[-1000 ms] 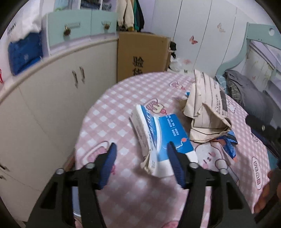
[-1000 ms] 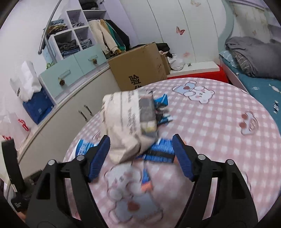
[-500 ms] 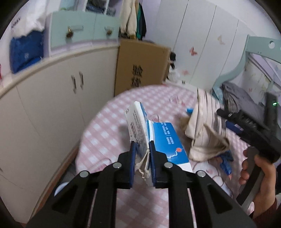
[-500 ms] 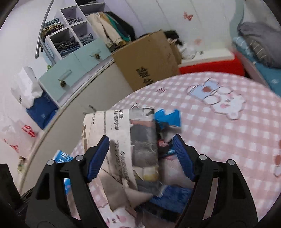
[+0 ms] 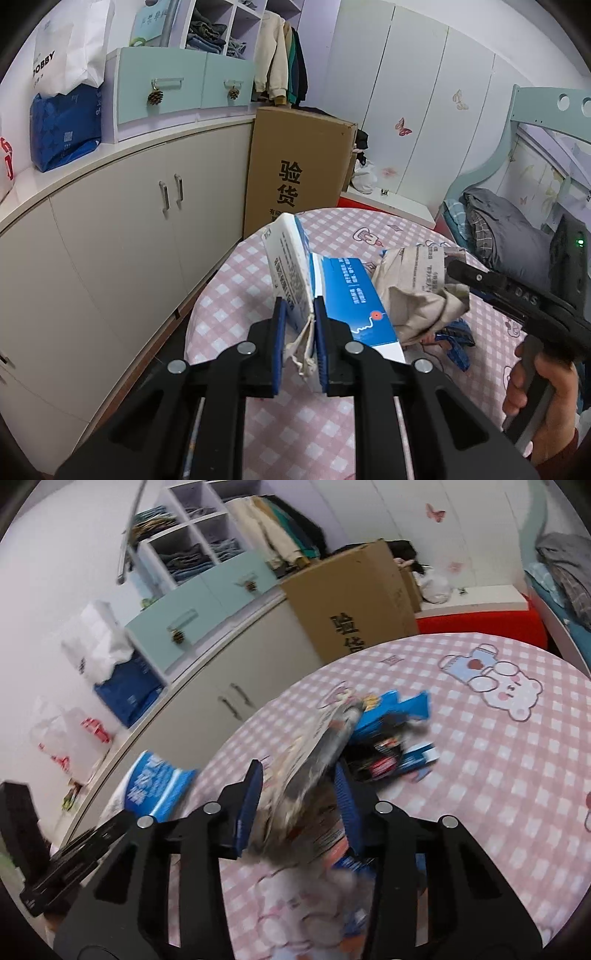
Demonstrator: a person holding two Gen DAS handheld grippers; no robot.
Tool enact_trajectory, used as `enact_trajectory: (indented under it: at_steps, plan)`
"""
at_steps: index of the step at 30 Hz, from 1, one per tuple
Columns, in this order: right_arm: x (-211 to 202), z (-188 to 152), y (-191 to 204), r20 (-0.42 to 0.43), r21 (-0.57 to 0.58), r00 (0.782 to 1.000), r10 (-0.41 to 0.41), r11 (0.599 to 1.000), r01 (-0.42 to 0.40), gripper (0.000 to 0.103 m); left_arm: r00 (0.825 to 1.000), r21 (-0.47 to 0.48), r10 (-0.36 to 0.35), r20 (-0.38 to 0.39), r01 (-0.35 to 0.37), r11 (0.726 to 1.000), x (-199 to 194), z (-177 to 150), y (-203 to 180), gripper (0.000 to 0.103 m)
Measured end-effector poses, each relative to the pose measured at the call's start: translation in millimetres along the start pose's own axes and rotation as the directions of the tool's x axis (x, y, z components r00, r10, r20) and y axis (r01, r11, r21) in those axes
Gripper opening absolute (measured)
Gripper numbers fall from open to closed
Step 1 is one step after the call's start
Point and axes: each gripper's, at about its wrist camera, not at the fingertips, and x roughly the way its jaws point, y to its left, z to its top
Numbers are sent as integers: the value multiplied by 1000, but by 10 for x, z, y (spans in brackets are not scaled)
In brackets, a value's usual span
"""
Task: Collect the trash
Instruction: 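Grasp the blue-white tissue pack with the left tool while the right tool grasps the newspaper roll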
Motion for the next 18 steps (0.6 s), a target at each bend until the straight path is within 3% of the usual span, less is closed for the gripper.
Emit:
enact_trajectory:
  at_steps: [5,8,12,18]
  plan:
    - [80,-133,195,-52,-9,999,-9,1000,9,36,1000,-14,-3,8,3,1000,-104,-12,43,14]
    - [158,-189,293,-71,-2,997,-10,1000,10,29,1000,-12,5,14,-4,1000,-182,-28,77,14]
    - [148,-215,475,-49,-22,997,-57,998,56,18,1000,-22,16,23,-16,1000,-296,-43,169,14]
    - [61,-296,727,7,-43,997,-71,997,72,13,999,-59,35,42,-32,998,-475,-78,416,14]
